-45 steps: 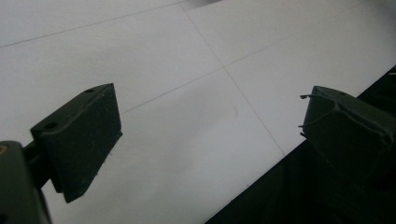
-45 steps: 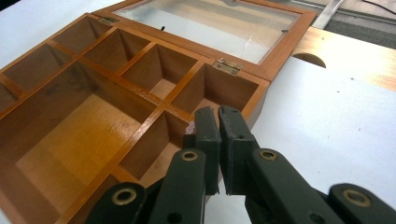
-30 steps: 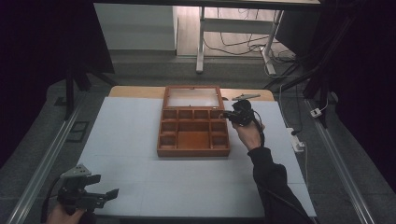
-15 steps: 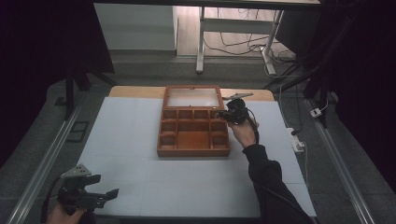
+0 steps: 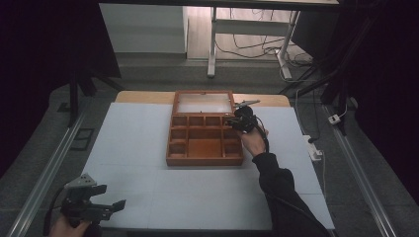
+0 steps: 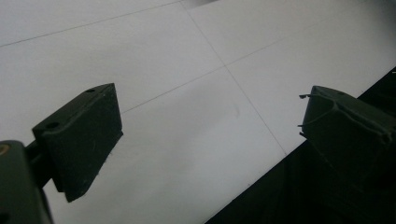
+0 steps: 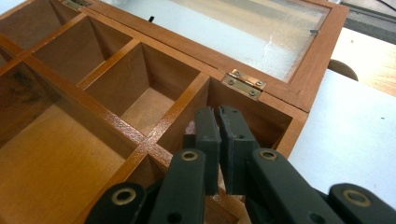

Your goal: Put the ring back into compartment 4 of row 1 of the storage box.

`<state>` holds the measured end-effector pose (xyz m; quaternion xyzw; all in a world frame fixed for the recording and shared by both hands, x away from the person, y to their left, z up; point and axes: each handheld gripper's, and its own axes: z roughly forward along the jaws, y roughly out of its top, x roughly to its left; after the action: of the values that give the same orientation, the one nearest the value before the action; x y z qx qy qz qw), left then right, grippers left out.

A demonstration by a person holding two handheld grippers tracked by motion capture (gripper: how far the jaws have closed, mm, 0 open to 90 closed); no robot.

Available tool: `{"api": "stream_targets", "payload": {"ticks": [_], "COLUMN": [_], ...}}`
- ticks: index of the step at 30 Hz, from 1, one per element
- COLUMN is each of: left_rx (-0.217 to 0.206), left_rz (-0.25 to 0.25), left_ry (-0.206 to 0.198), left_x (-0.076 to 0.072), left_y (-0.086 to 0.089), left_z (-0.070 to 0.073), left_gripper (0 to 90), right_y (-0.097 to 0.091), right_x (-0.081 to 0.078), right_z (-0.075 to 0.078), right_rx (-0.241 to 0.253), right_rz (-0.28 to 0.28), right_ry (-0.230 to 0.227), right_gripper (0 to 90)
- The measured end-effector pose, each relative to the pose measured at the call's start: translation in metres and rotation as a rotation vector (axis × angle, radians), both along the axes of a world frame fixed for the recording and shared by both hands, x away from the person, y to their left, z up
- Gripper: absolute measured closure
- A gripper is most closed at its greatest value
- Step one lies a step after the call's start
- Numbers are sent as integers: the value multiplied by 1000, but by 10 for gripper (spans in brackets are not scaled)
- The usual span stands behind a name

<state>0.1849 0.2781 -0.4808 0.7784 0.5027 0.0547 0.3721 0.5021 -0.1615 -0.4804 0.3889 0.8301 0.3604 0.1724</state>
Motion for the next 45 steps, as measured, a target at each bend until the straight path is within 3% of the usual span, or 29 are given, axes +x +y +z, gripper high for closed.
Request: {"api": "stream_targets", "payload": {"ticks": [12, 21, 33, 45], "left_rx": [3, 6, 8, -2], "left_rz": [-3, -2, -5, -5], "left_ry": [0, -1, -4, -6], "left_x": [0, 0, -1, 0], "left_y": [0, -1, -1, 0], "left_z": [0, 0, 0, 0], "left_gripper": [53, 53, 53, 50], "right_y": [5, 4, 2, 1], "right_x": [2, 4, -2, -13], "right_z": [-9, -10, 2, 11], "right_rx": [-33, -28, 12, 47], "right_rz": [4, 3, 13, 34], "right_ry": [14, 18, 14, 38], "right_gripper": [860, 859, 754, 587]}}
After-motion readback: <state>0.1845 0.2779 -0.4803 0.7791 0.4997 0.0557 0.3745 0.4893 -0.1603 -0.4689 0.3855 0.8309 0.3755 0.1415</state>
